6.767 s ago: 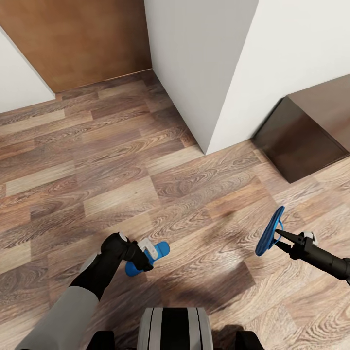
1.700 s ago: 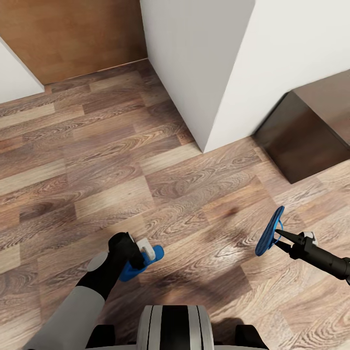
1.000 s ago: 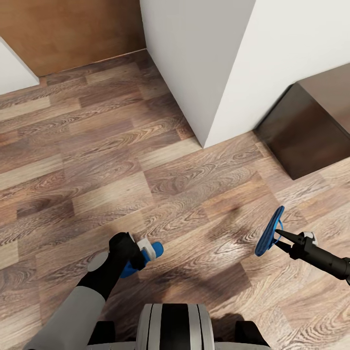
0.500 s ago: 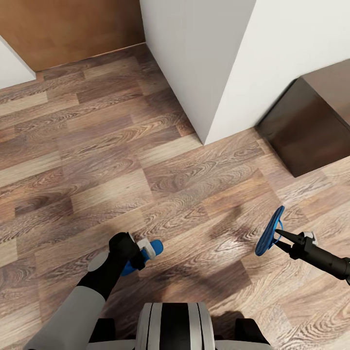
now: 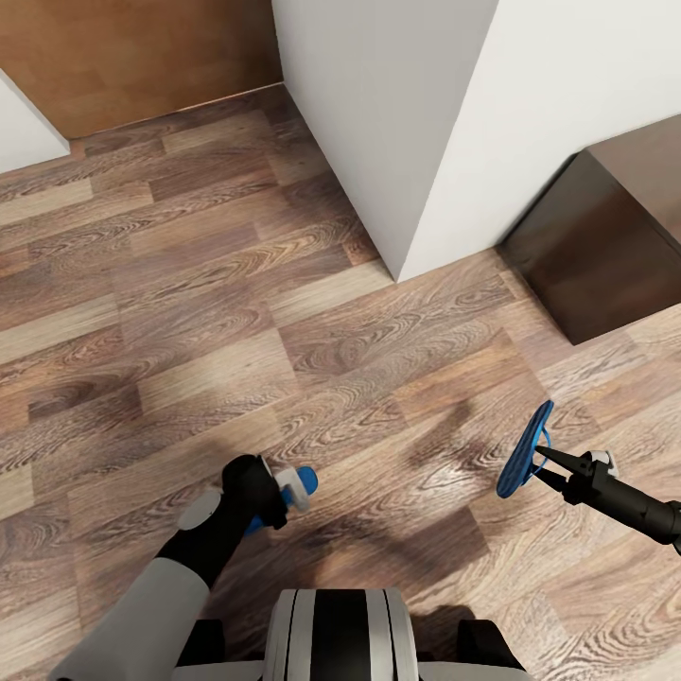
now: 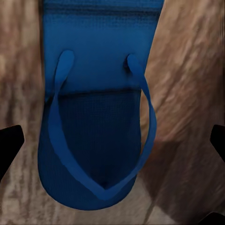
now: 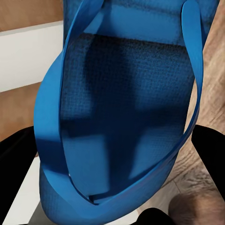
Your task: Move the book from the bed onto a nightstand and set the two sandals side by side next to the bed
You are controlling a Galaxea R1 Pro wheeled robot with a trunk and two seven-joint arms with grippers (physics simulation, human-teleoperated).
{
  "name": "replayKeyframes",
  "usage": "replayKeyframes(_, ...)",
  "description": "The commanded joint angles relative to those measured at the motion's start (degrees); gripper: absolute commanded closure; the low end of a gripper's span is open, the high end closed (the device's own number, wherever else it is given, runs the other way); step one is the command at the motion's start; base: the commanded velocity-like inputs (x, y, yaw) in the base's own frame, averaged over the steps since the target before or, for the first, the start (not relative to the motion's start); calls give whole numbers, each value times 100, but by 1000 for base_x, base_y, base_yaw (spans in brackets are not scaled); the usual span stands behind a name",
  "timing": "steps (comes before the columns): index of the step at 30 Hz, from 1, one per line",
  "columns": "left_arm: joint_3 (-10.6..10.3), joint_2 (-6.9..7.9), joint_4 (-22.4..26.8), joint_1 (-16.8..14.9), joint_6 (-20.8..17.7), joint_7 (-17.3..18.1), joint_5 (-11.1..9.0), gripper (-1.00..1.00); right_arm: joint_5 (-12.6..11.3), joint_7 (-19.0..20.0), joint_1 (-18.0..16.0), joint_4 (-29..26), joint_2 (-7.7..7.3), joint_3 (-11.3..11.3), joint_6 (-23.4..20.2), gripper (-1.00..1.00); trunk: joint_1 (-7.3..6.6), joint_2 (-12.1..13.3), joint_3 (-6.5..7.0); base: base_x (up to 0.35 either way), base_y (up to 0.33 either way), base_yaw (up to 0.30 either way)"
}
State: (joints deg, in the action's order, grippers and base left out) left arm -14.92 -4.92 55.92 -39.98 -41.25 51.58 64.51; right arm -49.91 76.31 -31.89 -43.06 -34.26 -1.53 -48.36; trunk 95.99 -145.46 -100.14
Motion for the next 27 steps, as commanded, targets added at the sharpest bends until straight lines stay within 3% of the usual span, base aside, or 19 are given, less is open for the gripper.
replayKeyframes(1, -56, 0, 7, -2, -43, 45, 47, -100, -27, -2, -1, 0, -2, 4, -43, 100, -1, -1, -3, 0, 0, 0)
replayKeyframes(7, -142, 0, 7, 6, -98, 45, 52, -100, -27, -1, -1, 0, -2, 4, -46, 100, -1, -1, -3, 0, 0, 0)
replayKeyframes(27, -142, 1, 7, 13, -102, 45, 53, -100, -27, -2, 1, 0, -2, 4, -43, 100, -1, -1, -3, 0, 0, 0)
